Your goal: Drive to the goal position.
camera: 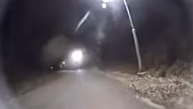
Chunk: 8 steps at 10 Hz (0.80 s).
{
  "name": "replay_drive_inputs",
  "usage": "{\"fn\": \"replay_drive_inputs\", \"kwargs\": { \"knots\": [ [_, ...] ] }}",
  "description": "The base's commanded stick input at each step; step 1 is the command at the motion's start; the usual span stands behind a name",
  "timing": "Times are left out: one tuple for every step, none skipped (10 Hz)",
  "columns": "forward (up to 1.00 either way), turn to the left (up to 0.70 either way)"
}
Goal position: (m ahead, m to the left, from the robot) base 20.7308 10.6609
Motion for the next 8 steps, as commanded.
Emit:
{"fn": "replay_drive_inputs", "kwargs": {
  "knots": [
    [1.0, 0.0],
    [1.0, 0.0],
    [1.0, 0.0],
    [1.0, 0.0],
    [1.0, 0.0],
    [1.0, 0.0],
    [1.0, 0.0],
    [1.0, 0.0]
  ]
}}
